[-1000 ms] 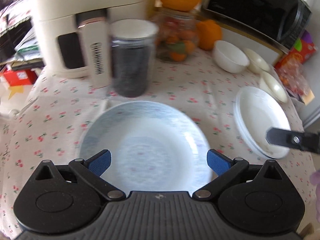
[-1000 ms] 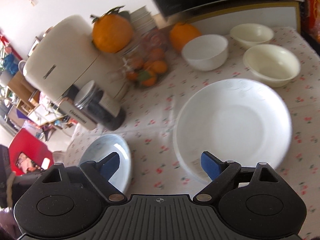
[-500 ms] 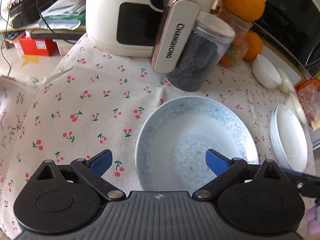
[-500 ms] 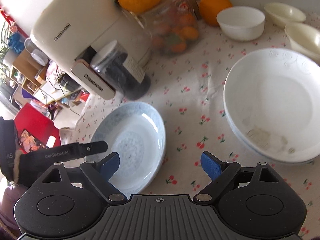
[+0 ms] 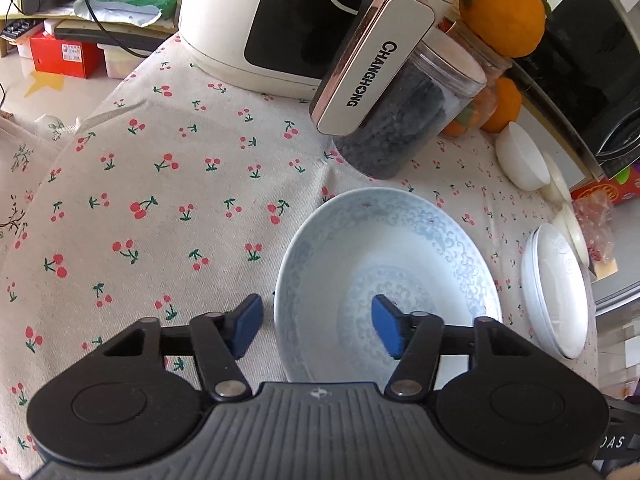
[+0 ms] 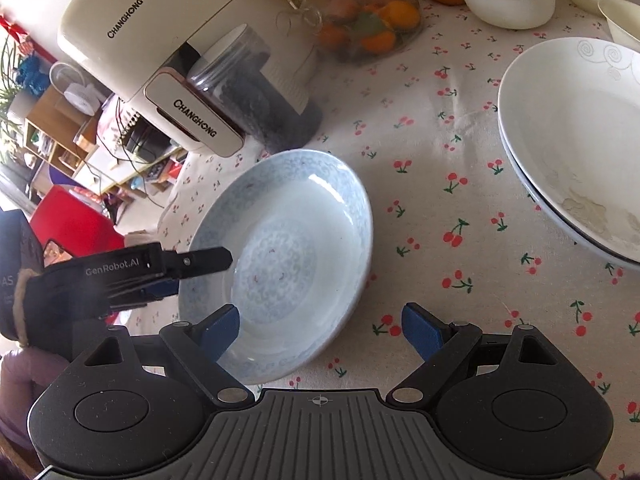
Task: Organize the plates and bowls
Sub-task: 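Close both grippers on the large blue-patterned plate rim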
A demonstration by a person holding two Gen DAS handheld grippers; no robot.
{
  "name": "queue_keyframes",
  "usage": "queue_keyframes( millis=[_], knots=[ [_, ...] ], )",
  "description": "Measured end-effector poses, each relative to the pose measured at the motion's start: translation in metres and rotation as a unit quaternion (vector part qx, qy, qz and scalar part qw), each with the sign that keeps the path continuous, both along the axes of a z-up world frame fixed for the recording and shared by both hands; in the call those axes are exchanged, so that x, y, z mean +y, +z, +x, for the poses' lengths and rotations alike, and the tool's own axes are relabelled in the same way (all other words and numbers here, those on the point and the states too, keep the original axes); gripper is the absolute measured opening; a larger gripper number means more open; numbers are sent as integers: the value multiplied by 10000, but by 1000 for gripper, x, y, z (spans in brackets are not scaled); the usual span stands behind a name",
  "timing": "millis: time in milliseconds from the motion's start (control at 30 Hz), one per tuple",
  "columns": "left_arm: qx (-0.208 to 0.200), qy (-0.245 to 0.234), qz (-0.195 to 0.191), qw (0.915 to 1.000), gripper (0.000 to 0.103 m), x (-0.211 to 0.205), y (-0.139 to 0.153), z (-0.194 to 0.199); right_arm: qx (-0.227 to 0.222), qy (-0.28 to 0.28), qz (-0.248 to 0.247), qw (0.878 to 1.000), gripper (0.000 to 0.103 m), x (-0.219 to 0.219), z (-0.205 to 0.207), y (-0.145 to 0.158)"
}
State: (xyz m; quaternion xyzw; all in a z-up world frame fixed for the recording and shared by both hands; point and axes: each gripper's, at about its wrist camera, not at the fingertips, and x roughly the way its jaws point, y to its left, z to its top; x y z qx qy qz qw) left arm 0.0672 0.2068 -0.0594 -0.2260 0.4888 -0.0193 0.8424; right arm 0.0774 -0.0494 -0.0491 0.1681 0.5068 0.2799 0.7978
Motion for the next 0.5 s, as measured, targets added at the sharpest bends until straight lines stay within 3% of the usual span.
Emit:
queue_keyframes(
  millis=[167, 300, 500],
  knots=[
    [5, 38, -117, 9999, 42, 4, -1, -1, -66, -235, -101, 9997, 85, -3, 3, -1],
    [24, 74, -195, 9998, 32, 7, -2, -1, -60, -362, -114, 9993, 70, -6, 6, -3],
    [42, 112, -121, 9999, 26, 6, -2, -1, -31, -380, -137, 9992, 44, -5, 7, -5]
  ],
)
